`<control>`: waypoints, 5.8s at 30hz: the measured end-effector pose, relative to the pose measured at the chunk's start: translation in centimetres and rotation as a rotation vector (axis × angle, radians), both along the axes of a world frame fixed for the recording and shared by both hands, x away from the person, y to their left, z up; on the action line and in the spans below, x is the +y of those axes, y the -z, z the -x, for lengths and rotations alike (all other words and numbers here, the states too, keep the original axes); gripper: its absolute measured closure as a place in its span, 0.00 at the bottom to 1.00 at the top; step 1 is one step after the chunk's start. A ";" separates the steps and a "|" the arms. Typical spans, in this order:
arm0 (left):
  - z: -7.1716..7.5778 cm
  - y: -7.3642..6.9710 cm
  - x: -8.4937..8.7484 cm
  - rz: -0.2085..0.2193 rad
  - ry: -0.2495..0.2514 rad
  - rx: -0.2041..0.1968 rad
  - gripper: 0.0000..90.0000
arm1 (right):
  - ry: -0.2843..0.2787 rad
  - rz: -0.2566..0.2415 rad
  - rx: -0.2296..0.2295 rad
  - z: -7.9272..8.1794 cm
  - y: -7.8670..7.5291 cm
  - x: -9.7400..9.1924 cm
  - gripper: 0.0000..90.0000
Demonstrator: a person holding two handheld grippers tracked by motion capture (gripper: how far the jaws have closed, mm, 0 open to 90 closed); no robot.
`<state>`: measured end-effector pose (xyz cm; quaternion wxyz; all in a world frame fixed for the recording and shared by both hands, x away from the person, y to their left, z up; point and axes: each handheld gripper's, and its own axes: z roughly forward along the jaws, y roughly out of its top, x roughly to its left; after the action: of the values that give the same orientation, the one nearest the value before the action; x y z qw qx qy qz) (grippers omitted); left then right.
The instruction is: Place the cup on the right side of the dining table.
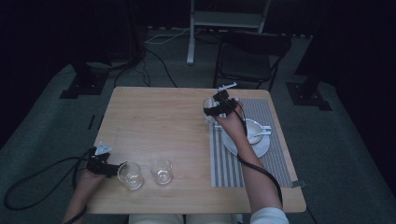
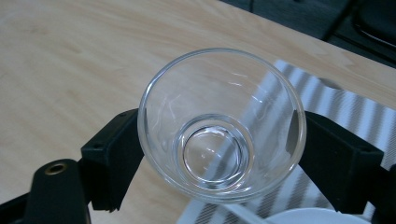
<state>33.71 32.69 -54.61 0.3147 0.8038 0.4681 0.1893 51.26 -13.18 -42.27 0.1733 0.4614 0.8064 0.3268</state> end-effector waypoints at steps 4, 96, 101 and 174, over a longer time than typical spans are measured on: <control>0.0 0.0 0.0 0.000 -0.001 0.000 0.01 | 0.051 0.013 0.014 -1.3 -0.1 -1.1 0.20; 0.1 0.0 0.0 -0.001 -0.013 0.000 0.01 | 0.351 -0.053 0.070 -4.3 2.3 -8.4 0.14; 0.1 0.0 0.0 -0.001 -0.014 0.000 0.01 | 0.313 -0.060 0.064 -3.4 2.1 -7.1 0.14; 0.1 0.0 0.0 -0.001 -0.014 -0.001 0.01 | 0.051 -0.086 -0.082 12.7 6.4 -2.7 0.14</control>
<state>33.56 32.69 -54.62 0.3132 0.8004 0.4736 0.1924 38.54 -15.90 -48.63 0.1945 0.4750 0.7717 0.3754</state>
